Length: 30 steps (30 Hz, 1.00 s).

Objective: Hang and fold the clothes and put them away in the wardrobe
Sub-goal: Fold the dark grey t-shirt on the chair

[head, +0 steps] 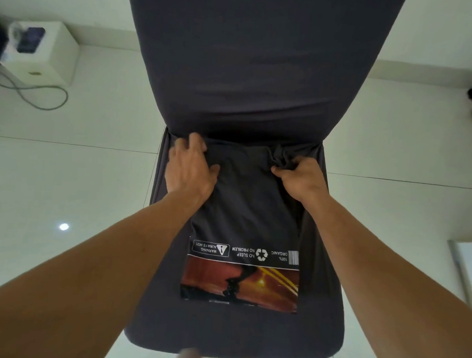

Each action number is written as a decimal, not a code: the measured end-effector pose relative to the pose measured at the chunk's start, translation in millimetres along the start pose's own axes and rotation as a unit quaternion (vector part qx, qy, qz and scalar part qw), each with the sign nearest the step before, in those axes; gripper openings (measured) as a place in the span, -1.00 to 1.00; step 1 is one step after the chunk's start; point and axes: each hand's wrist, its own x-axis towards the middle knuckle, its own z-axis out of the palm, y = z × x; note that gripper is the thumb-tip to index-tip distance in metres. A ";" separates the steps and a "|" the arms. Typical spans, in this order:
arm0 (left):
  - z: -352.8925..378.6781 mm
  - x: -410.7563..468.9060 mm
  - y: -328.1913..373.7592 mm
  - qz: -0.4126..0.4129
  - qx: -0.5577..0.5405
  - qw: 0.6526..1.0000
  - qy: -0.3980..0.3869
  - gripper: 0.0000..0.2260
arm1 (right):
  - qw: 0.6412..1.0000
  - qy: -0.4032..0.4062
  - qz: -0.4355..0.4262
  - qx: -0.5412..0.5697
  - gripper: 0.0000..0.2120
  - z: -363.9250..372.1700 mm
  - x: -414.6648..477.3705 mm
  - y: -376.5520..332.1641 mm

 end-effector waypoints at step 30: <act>-51.8 -24.3 71.1 -0.123 -0.397 0.882 -0.224 -0.85 | 0.854 -0.256 0.054 0.450 -0.74 -28.1 -72.4 -10.0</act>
